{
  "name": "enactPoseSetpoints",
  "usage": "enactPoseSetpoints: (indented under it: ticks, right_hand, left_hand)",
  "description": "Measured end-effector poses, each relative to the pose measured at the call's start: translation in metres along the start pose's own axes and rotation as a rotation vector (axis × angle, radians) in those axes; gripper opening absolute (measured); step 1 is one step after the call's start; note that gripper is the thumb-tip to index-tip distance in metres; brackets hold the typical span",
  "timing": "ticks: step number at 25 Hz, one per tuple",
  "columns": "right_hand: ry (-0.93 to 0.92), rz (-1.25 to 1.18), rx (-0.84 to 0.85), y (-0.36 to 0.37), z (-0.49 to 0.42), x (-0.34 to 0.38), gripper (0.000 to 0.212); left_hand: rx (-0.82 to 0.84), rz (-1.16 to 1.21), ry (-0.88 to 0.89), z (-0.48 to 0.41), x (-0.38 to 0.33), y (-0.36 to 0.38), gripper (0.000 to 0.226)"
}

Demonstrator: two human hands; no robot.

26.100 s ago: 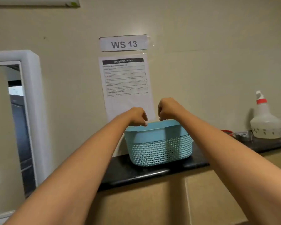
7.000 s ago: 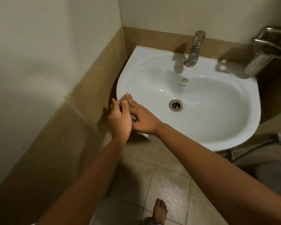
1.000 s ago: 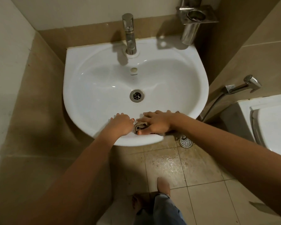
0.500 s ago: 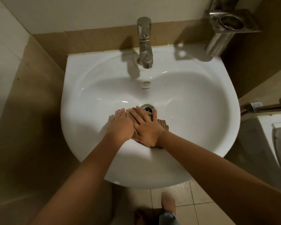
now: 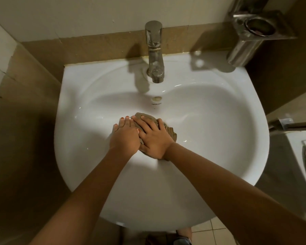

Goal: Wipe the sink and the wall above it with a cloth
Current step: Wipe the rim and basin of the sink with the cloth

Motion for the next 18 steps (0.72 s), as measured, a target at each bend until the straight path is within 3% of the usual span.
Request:
enactPoseSetpoints:
  ticks: [7, 12, 16, 18]
  right_hand:
    - [0.062, 0.132, -0.02, -0.008, 0.039, -0.038, 0.08]
    - [0.419, 0.332, 0.02, -0.024, 0.083, -0.083, 0.063]
    - [0.639, 0.268, -0.163, -0.02, 0.083, -0.086, 0.065]
    - [0.68, 0.179, -0.371, -0.018, 0.067, -0.085, 0.069]
  left_hand:
    - [0.036, -0.008, 0.101, 0.0, -0.037, 0.006, 0.056]
    - [0.019, 0.047, 0.165, 0.016, -0.068, 0.01, 0.055]
    - [-0.057, 0.063, 0.152, 0.026, -0.063, 0.002, 0.056]
    - [-0.163, 0.024, 0.155, 0.026, -0.055, -0.002, 0.057]
Point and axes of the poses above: each hand's wrist, its own z-axis away from the middle knuckle, its own y-axis out of the palm, x = y × z, the point moved 2 cm from there along -z, towards the middle knuckle, and after that the axes turned 15 degrees about x, right-handed, at the moved point
